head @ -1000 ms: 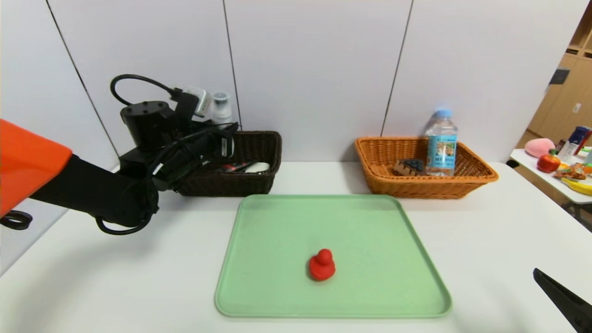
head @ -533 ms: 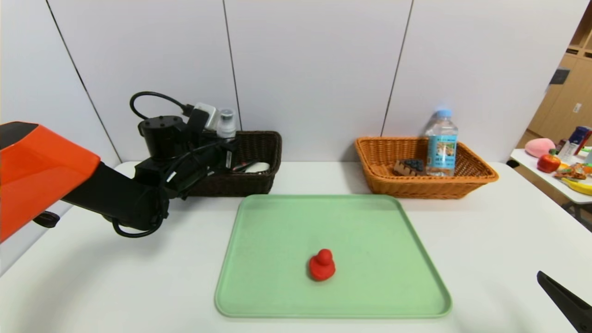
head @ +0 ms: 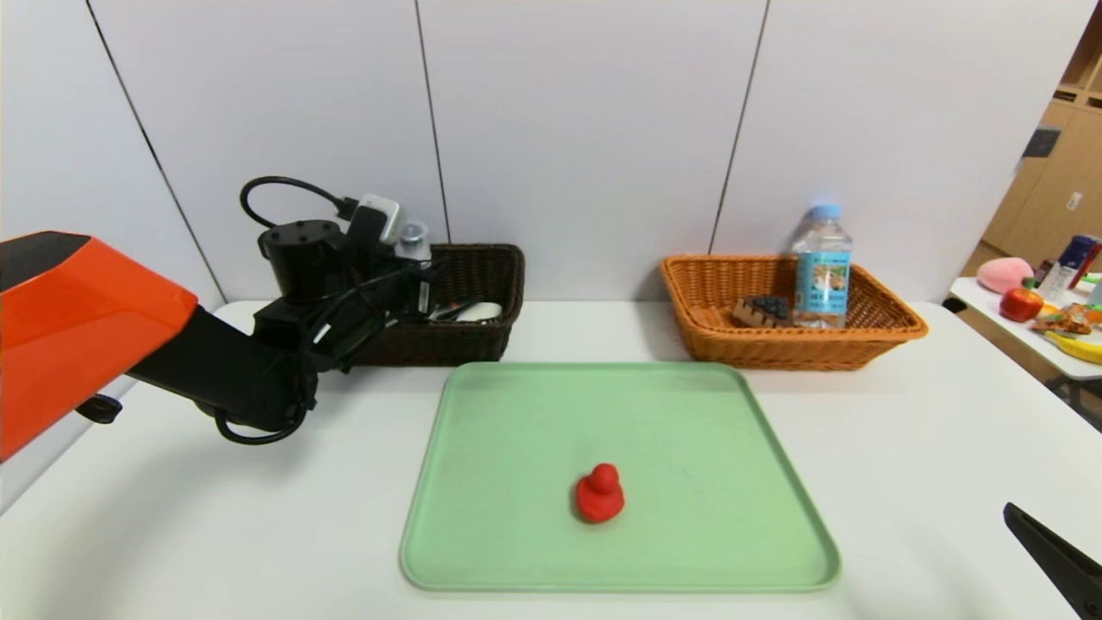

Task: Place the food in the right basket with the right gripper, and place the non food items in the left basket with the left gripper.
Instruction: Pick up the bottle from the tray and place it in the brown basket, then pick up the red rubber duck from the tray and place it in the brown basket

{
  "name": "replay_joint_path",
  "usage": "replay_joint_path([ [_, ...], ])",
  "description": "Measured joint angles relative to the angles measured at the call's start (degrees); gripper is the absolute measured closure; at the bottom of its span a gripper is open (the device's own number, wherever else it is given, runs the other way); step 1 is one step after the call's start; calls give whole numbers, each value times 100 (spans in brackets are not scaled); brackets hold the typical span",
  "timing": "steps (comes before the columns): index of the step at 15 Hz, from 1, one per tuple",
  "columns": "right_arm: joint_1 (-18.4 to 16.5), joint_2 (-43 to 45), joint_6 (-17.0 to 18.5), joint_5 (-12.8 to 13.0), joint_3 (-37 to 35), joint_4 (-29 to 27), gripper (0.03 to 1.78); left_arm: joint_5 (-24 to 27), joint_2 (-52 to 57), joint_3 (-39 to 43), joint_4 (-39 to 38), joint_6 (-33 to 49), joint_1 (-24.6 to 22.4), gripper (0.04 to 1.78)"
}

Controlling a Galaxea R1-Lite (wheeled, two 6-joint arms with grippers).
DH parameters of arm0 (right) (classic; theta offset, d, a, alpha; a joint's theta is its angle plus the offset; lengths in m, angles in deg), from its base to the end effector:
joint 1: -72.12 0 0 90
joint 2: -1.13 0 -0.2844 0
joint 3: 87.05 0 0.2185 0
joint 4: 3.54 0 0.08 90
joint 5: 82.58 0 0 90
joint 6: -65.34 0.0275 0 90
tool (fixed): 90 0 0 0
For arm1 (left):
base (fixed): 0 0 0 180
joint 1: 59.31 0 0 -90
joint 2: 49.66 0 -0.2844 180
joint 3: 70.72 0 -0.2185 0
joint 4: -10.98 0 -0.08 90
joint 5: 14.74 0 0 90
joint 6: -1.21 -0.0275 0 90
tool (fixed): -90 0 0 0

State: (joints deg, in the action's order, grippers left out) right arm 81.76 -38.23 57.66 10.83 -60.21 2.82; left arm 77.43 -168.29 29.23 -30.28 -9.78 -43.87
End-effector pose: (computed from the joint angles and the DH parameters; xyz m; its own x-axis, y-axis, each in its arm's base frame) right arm 0.0991 0.0152 0.1215 0.9884 0.1076 -0.1071 -0.1220 0.9827 -0.1392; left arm 0.3992 -0.1113 0.1184 0.9521 -0.3022 0.0467 0.2884 0.9380 0.1922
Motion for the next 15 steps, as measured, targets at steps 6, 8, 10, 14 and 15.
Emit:
replay_joint_path([
  [6,0,4,2,6,4,-2,11,22,96,-44,-143,-22,13,46],
  [8,2,1,0,2,4,-2,11,17,336,-52,-116,-5,94,38],
  [10,0,-2,0,6,15,-2,11,11,733,6,-118,-2,229,32],
  [14,2,-10,-6,9,23,-2,11,61,1477,-5,124,2,286,24],
  [15,2,-10,-6,9,23,-2,11,78,1673,-44,246,6,293,23],
])
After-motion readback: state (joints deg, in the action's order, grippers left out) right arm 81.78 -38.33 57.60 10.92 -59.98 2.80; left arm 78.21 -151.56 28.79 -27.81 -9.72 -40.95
